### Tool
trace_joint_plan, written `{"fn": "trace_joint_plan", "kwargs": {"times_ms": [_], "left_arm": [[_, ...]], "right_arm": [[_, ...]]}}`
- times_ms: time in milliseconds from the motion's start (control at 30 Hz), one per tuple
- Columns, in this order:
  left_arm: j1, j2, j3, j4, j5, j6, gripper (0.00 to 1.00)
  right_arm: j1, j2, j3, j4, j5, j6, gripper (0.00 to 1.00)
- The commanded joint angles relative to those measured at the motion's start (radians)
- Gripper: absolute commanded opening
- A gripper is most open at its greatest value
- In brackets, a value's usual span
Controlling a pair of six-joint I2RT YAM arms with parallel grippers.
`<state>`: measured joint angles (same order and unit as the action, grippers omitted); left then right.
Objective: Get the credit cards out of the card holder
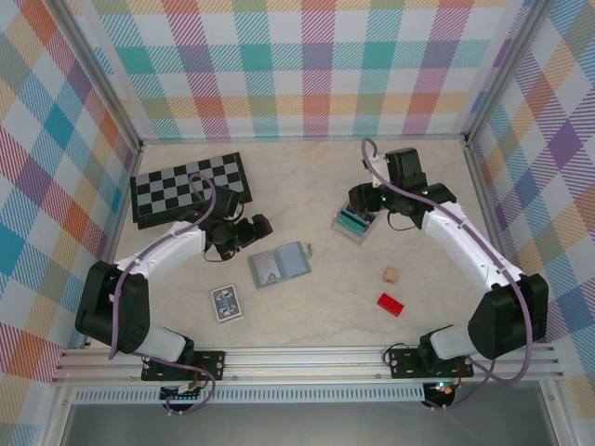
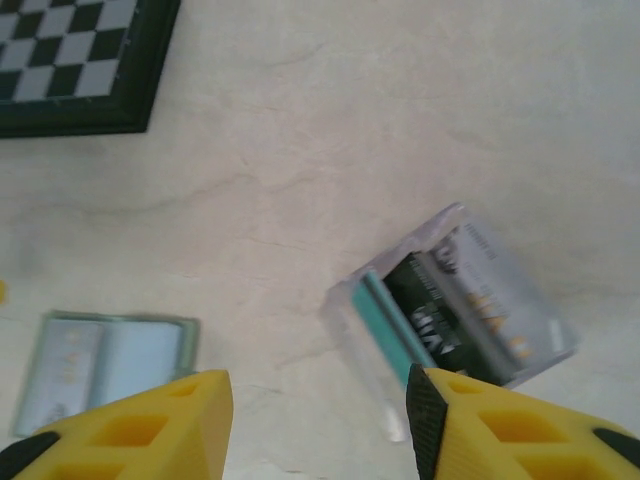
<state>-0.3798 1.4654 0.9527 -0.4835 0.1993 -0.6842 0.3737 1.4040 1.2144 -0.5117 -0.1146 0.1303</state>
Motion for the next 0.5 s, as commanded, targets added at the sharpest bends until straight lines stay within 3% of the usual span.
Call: {"fn": "trace_joint_plan", "kwargs": {"times_ms": [0, 233, 467], "left_arm": [[-0.023, 0.004, 0.011, -0.065, 0.029, -0.031, 0.99], [-0.033, -0.027, -0.061, -0.041, 0.04, -0.088, 0.91], [-0.037, -0.038, -0.135, 0.015, 0.028, -0.121, 0.53]], "right_arm": [[0.044, 0.033, -0.001, 0.026, -0.064, 0.272, 0.51], [0.22, 0.165, -0.026, 0.131, -0.167, 0.402, 0.51], [0.362, 0.355, 0.054, 0.159, -0.219, 0.469, 0.48]]}}
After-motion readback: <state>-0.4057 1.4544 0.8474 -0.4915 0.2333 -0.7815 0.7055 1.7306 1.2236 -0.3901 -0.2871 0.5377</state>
